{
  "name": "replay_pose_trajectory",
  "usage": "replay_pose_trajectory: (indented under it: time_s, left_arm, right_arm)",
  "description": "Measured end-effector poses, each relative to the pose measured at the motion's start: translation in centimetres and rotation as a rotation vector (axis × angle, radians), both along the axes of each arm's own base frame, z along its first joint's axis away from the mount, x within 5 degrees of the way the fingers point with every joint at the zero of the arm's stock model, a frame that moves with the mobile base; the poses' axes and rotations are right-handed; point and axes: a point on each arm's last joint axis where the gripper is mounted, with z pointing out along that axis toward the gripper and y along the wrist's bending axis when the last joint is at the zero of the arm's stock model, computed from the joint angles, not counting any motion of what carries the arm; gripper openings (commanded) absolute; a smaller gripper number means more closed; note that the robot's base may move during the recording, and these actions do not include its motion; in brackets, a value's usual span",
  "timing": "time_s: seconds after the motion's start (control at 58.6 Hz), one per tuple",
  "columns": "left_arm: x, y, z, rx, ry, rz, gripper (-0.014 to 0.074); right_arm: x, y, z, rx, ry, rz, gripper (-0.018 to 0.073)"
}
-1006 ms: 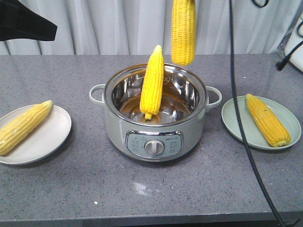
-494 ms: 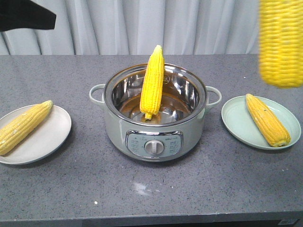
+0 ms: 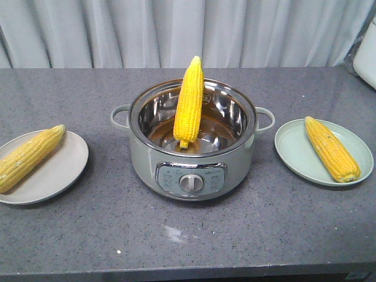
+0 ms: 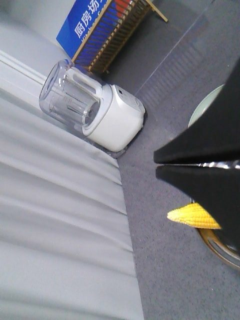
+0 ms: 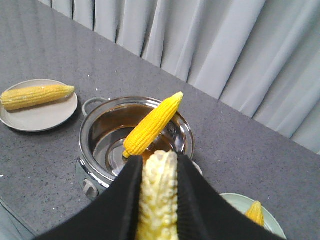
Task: Distribute corn equally
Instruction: 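Reach the left gripper to the last corn cob and close on it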
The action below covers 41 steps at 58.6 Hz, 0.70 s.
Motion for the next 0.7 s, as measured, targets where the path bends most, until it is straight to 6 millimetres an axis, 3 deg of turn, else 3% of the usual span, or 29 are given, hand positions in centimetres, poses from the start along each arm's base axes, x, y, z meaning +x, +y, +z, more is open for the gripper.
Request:
replay_pose_trajectory:
  time_s: [0.102, 0.222, 0.375, 0.563, 0.699]
  left_arm:
    - [2.1, -1.8, -1.8, 0.006, 0.012, -0.058, 0.0020]
    - [3.8, -3.7, -3.0, 0.019, 0.026, -0.112, 0.0106]
    - [5.6, -5.6, -4.5, 0.026, 0.059, -0.165, 0.0335]
    - [8.1, -6.6, -8.2, 0.013, 0.178, -0.163, 0.0633]
    - [9.9, -7.1, -9.8, -0.056, 0.253, -0.144, 0.0699]
  right_arm:
    - [0.2, 0.0, -0.4, -0.005, 0.015, -0.003, -0.0006]
    - [0.2, 0.0, -0.4, -0.006, 0.016, -0.003, -0.0006]
    - [0.2, 0.0, -0.4, -0.006, 0.016, -0.003, -0.0006]
    - [0.2, 0.0, -0.4, -0.011, 0.013, 0.000, -0.0006]
    - [0.2, 0.0, -0.4, -0.011, 0.012, 0.000, -0.0006]
